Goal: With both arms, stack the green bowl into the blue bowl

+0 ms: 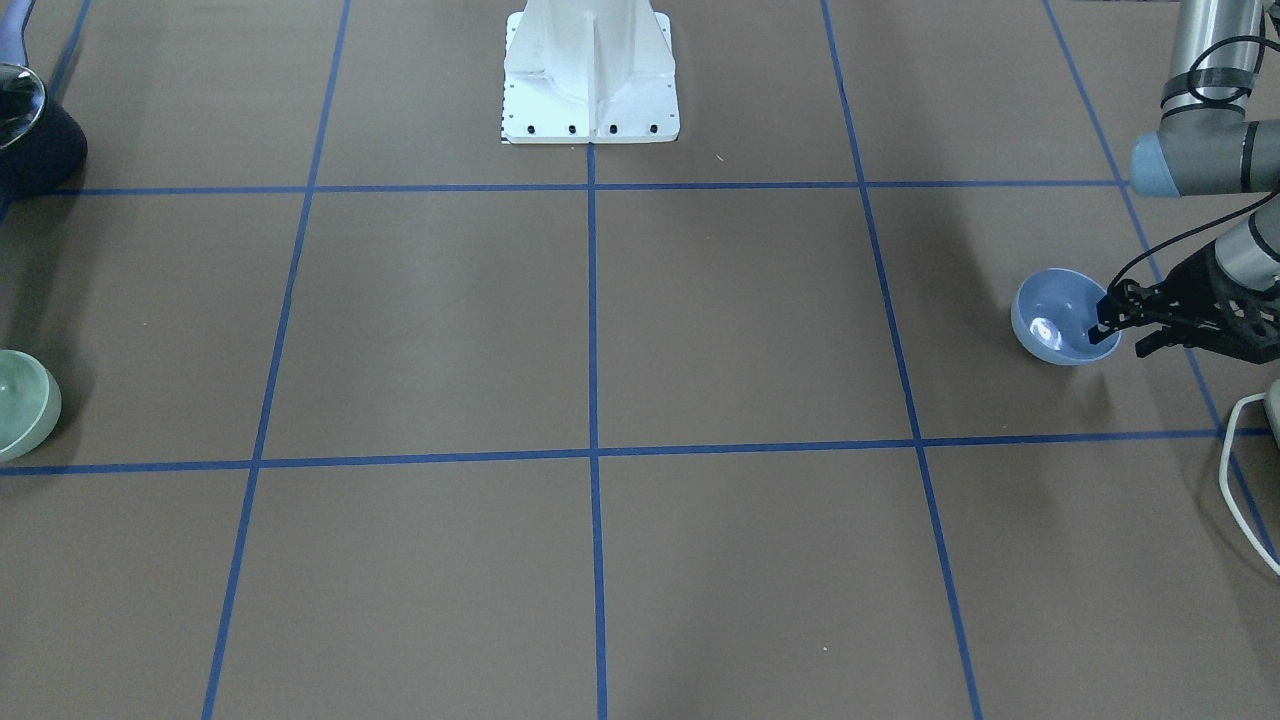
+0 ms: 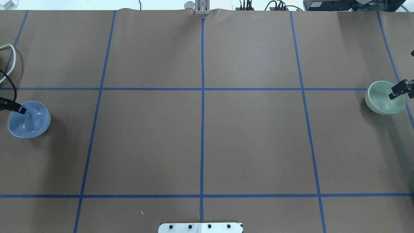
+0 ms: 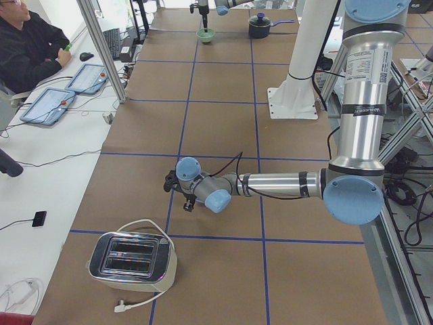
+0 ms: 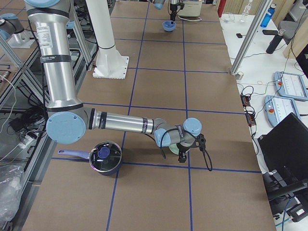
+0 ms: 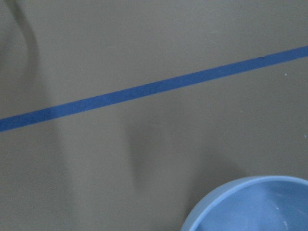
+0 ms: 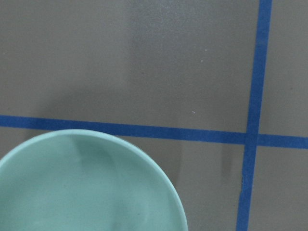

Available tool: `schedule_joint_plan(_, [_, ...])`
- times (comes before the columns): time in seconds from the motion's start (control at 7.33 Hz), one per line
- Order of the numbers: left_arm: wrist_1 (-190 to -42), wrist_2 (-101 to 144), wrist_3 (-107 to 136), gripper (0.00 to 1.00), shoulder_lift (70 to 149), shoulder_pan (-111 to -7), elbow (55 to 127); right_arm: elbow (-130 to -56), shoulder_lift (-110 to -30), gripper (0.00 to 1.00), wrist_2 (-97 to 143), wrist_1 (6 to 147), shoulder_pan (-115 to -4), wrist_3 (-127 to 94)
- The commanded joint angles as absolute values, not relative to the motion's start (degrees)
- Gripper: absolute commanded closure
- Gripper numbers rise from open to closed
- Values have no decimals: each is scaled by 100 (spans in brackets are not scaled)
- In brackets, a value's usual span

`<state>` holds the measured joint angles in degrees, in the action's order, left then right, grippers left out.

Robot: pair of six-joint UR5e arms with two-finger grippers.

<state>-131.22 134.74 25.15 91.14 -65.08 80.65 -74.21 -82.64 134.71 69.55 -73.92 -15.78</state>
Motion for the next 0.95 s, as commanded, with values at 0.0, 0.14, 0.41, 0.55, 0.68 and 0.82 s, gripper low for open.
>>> schedule_joint_plan(0.0, [-13122, 13500, 2549, 50, 9114, -6513, 8077, -7418, -8227, 41, 13500, 6952, -7392, -1600])
schedule_joint_plan(0.14, [-13122, 13491, 2601, 44, 9114, -6504, 8086, -7418, -8218, 49, 13509, 6952, -7392, -1600])
schedule_joint_plan(0.41, [-13122, 13500, 2584, 55, 9114, -6504, 8086, -7418, -8226, 51, 13518, 6961, -7392, -1600])
schedule_joint_plan(0.55, [-13122, 13509, 2593, 63, 9123, -6504, 8086, -7418, -8227, 53, 13526, 6961, -7392, -1591])
schedule_joint_plan(0.68, [-13122, 13517, 2584, 70, 9123, -6504, 8086, -7418, -8235, 60, 13526, 6970, -7392, -1582])
schedule_joint_plan(0.82, [-13122, 13526, 2584, 78, 9123, -6504, 8086, -7418, -8235, 63, 13518, 6961, -7392, -1573])
